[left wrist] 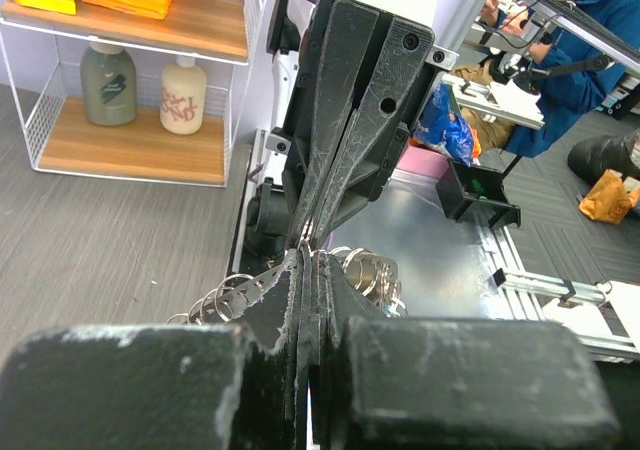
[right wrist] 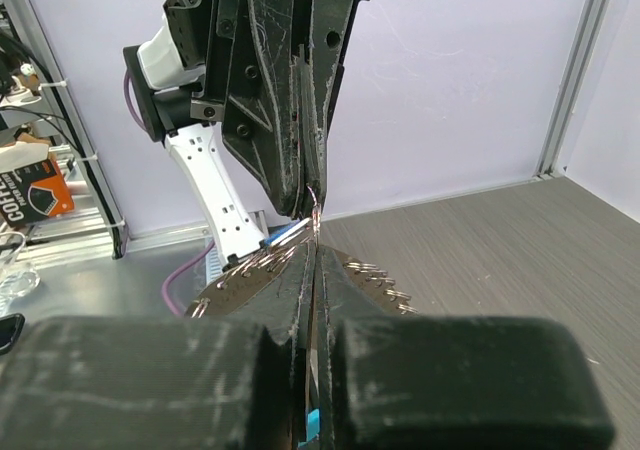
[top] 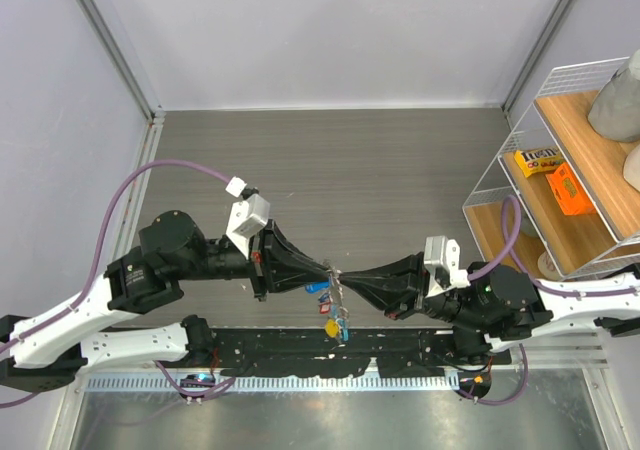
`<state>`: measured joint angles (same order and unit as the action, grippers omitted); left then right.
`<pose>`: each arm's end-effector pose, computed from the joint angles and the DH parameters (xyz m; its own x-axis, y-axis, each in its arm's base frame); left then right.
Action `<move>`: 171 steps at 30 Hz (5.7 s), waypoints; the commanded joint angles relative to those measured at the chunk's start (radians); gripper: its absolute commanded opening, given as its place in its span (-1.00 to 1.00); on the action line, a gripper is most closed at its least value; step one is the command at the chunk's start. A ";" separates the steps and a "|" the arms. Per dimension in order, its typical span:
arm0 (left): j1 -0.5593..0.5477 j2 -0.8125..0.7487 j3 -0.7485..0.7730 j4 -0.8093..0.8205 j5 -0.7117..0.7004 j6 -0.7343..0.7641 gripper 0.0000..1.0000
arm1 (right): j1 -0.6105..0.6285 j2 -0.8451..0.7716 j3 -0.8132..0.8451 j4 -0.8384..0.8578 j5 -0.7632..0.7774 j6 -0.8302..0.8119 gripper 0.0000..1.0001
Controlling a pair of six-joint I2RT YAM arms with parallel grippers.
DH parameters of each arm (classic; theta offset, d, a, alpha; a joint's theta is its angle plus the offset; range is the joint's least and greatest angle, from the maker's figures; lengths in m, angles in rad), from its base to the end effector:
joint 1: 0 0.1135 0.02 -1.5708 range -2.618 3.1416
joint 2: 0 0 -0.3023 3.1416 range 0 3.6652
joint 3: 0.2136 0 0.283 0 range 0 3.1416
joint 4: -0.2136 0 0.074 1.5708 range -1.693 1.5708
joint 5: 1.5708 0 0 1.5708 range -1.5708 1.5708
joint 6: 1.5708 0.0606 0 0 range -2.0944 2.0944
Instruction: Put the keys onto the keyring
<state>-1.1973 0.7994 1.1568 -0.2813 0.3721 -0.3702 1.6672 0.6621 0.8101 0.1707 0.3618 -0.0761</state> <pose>0.0442 -0.1732 0.4931 -0.3358 -0.0668 -0.9396 0.9419 -0.0234 -0.3350 0.0050 0.1716 0.4404 0.0432 0.2924 -0.9553 -0.9628 0.2676 0.0384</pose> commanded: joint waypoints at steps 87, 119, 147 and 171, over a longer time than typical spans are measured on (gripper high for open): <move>-0.002 -0.068 -0.003 0.102 0.087 -0.115 -0.01 | 0.255 0.149 -0.005 0.616 0.442 -0.746 -0.88; -0.002 0.011 0.060 0.229 0.215 -0.071 0.02 | 0.256 -0.061 0.034 0.245 0.137 -0.211 -0.88; -0.004 0.104 0.053 0.357 0.255 -0.134 -0.10 | 0.256 0.005 0.054 0.297 0.083 -0.177 -0.89; -0.004 0.141 0.084 0.289 0.255 -0.121 -1.00 | 0.258 0.013 0.064 0.285 0.089 -0.192 -0.88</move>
<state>-1.1976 0.9329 1.2068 0.0174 0.6300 -0.4980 1.9095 0.6807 0.8284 0.3885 0.4618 -0.2596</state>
